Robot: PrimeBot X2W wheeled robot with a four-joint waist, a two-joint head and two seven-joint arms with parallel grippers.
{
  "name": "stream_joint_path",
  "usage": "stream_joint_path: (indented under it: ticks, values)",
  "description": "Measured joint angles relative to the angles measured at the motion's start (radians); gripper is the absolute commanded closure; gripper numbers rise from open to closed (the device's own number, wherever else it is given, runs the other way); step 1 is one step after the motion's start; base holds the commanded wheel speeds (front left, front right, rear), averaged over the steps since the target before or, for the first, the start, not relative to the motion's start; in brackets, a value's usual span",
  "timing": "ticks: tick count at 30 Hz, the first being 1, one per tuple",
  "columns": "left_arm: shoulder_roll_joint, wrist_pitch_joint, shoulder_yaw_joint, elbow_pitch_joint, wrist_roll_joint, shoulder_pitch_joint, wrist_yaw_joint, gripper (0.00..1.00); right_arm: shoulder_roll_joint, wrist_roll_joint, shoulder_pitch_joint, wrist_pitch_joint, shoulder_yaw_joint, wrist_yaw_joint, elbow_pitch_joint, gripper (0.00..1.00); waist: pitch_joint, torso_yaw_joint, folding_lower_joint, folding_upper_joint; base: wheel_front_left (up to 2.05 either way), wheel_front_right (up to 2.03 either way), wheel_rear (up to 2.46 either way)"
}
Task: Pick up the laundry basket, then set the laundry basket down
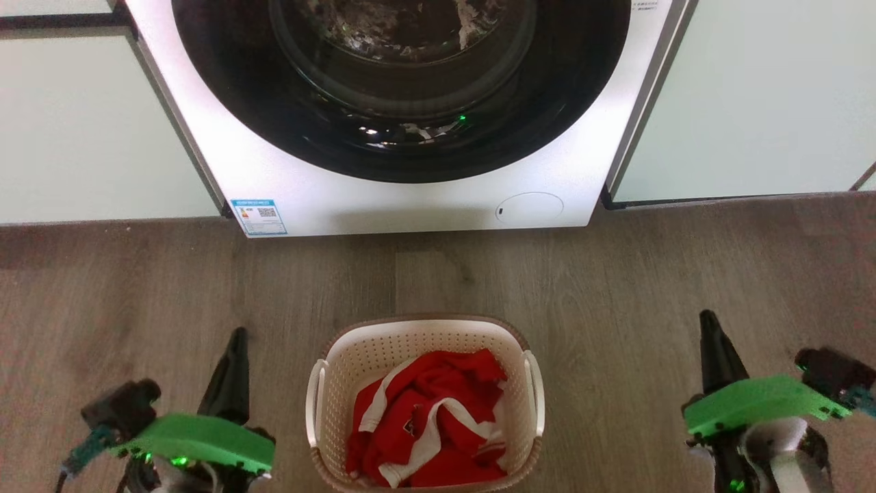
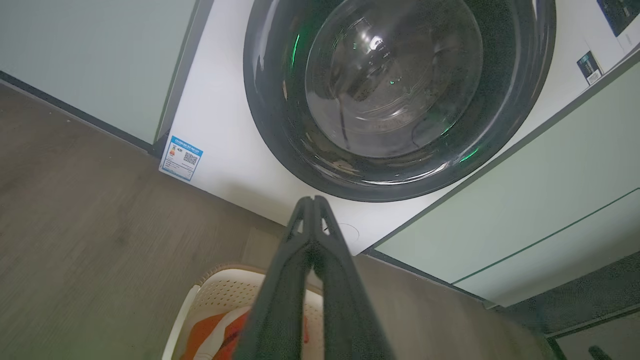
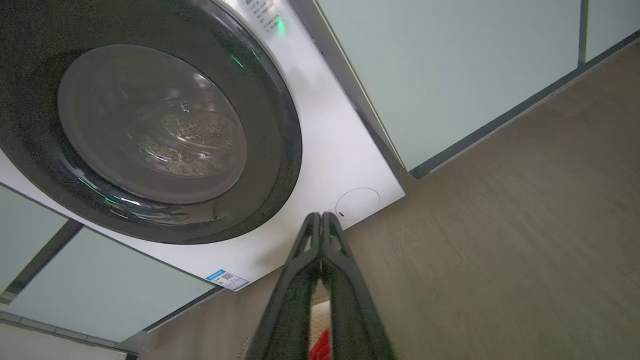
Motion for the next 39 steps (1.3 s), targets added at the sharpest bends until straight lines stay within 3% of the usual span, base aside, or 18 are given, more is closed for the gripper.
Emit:
stream_joint_path:
  ticks: [39]
  values:
    - [0.001, 0.107, 0.057, 0.039, -0.433, -0.042, -0.001, 1.0, -0.006, 0.413, -0.006, 0.106, -0.046, 0.0, 0.021, 1.0, -0.016, 0.005, 0.0, 0.0, 0.0, 0.0, 0.0]
